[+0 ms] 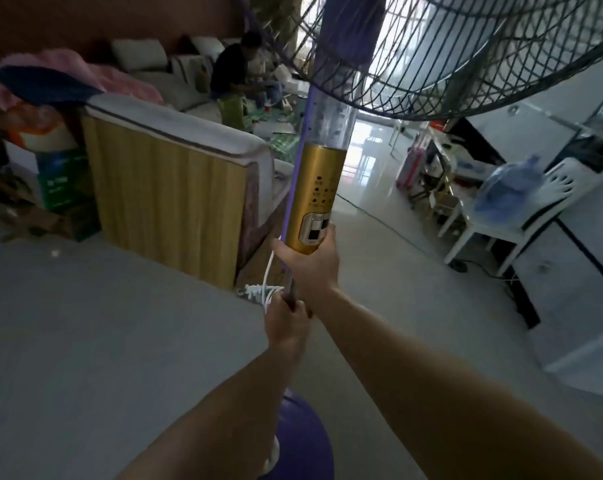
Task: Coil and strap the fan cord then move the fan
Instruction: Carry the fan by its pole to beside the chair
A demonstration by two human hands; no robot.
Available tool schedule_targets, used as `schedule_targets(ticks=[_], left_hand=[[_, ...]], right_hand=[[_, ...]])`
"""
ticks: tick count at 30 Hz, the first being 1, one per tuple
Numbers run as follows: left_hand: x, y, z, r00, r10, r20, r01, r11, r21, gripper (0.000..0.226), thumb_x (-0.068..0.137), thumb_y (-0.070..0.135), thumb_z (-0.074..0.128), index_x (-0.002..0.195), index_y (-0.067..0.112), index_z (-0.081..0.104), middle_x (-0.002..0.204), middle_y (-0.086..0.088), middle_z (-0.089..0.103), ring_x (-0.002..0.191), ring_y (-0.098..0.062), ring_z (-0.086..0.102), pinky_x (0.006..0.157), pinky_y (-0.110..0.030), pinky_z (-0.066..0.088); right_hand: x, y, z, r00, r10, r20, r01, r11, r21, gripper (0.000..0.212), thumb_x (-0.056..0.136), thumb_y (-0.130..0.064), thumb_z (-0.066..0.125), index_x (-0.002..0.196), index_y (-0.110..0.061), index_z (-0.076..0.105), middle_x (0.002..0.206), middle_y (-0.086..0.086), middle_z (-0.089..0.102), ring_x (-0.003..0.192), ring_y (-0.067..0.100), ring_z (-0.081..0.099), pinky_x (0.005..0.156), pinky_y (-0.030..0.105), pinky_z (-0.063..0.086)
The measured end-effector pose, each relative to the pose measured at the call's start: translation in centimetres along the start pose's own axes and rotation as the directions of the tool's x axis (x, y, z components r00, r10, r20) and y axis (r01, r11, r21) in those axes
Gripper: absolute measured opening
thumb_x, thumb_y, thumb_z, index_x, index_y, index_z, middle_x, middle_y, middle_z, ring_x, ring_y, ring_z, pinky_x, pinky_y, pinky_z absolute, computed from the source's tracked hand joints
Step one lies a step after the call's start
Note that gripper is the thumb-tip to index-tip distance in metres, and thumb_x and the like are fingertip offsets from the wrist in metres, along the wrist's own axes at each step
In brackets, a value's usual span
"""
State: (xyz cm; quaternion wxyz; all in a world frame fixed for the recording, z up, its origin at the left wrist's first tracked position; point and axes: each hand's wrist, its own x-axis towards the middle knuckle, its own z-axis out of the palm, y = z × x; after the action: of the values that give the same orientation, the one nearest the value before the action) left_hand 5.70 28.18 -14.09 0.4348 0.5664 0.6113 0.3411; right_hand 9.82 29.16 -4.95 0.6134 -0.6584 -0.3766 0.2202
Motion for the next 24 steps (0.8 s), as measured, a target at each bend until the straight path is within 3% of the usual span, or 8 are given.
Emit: schedule_targets(ticks=[2,5,10,13,19,24], left_hand=[[-1.1,1.3,3.3,1.000,0.013,0.021,-0.013,1.000,-0.006,0.010,0.091,0.017,0.053,0.095,0.011,0.060,0.091,-0.008,0.063,0.093,-0.030,0.063,0.071,-0.029,0.042],[-2.8,3.3,8.7,0.995,0.026,0.092,-0.025,1.000,-0.020,0.020,0.095,0.020,0.050,0.097,0.005,0.062,0.094,-0.012,0.066,0.091,-0.030,0.064,0.071,-0.031,0.045],[-4.9,6.5,16.3,0.981,0.038,0.189,-0.026,0.998,-0.063,0.017,0.093,0.017,0.051,0.096,0.004,0.061,0.096,-0.014,0.067,0.088,-0.029,0.064,0.073,-0.035,0.052],[-5.6,8.1,20.2,0.965,0.009,0.263,0.005,0.999,-0.051,0.023,0.091,0.018,0.050,0.103,0.003,0.060,0.103,-0.019,0.064,0.096,-0.035,0.063,0.085,-0.049,0.054],[-5.9,11.1,27.2,0.943,0.006,0.332,-0.001,1.000,-0.015,0.004,0.092,0.019,0.047,0.093,0.019,0.050,0.100,-0.011,0.063,0.085,-0.027,0.063,0.077,-0.039,0.054],[-4.2,12.9,32.8,0.907,0.041,0.420,-0.036,0.999,-0.021,0.007,0.093,0.021,0.049,0.086,0.020,0.049,0.096,-0.009,0.060,0.086,-0.027,0.063,0.081,-0.040,0.054]], right_hand=[[1.1,0.4,-3.5,0.999,-0.007,-0.033,0.006,0.999,-0.033,0.055,0.059,-0.032,0.088,0.099,-0.036,0.050,0.093,-0.007,0.066,0.080,0.005,0.067,0.067,0.022,0.057],[2.9,1.4,-9.1,0.997,0.009,-0.078,-0.012,0.999,-0.039,0.055,0.063,-0.028,0.088,0.103,-0.029,0.050,0.089,-0.011,0.065,0.072,-0.004,0.064,0.056,0.010,0.049],[5.6,2.9,-16.9,0.987,0.030,-0.158,-0.041,0.997,-0.065,0.050,0.064,-0.029,0.086,0.097,-0.032,0.049,0.083,-0.008,0.065,0.074,0.018,0.068,0.070,0.038,0.061],[7.2,3.7,-20.6,0.975,-0.006,-0.221,-0.013,0.997,-0.082,0.050,0.067,-0.025,0.088,0.096,-0.031,0.048,0.083,-0.012,0.063,0.074,0.014,0.066,0.069,0.034,0.060],[10.9,5.5,-26.4,0.939,-0.005,-0.343,-0.041,0.991,-0.124,0.058,0.067,-0.027,0.088,0.106,-0.028,0.045,0.100,-0.003,0.068,0.086,0.020,0.069,0.076,0.033,0.059],[15.0,6.7,-30.2,0.904,0.025,-0.427,-0.086,0.989,-0.123,0.055,0.067,-0.027,0.088,0.103,-0.027,0.047,0.093,-0.006,0.066,0.077,0.014,0.066,0.066,0.023,0.054]])
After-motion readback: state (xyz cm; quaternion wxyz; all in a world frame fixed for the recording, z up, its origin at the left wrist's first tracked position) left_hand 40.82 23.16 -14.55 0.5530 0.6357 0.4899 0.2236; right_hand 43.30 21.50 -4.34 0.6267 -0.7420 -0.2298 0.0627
